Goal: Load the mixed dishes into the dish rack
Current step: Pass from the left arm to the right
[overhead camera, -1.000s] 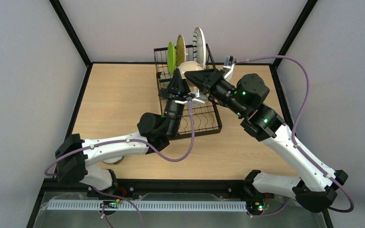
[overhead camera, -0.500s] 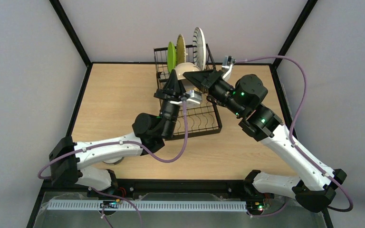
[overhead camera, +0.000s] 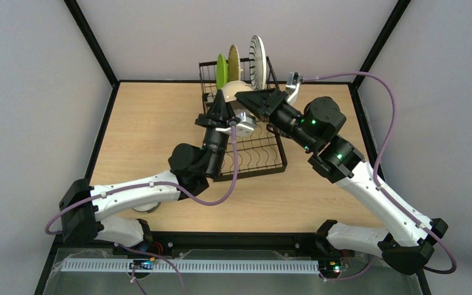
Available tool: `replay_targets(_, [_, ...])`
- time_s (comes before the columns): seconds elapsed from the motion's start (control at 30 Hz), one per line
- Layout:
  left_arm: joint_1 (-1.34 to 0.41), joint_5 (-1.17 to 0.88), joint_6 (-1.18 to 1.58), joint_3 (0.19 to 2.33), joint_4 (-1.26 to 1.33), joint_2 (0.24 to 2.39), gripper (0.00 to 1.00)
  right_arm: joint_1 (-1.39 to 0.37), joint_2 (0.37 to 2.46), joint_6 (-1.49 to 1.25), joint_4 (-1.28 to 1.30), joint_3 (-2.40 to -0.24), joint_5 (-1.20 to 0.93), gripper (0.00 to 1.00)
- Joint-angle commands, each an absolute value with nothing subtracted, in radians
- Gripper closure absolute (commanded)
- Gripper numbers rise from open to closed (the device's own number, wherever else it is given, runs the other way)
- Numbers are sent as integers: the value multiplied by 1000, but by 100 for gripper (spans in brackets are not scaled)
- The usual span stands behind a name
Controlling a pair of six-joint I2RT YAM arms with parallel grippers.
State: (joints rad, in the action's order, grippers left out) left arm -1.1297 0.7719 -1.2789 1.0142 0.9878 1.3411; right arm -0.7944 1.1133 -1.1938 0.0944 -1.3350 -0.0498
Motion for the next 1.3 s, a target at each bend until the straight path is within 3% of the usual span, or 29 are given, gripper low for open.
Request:
replay_targets(0.0, [-1111, 734, -1272, 1029, 1174, 1316, 98, -799, 1117, -1162, 195, -1361, -12, 45])
replay_targets(0.33, [-1101, 683, -1311, 1020, 1314, 1359, 98, -798, 1124, -1191, 224, -1359, 27, 42])
replay_targets(1.03, [-1095, 700, -1329, 1048, 1296, 1398, 98, -799, 1084, -1201, 216, -1385, 22, 41])
replay_targets(1.27, [-1095, 708, -1331, 1058, 1294, 1407, 98, -798, 1056, -1206, 241, -1380, 49, 35])
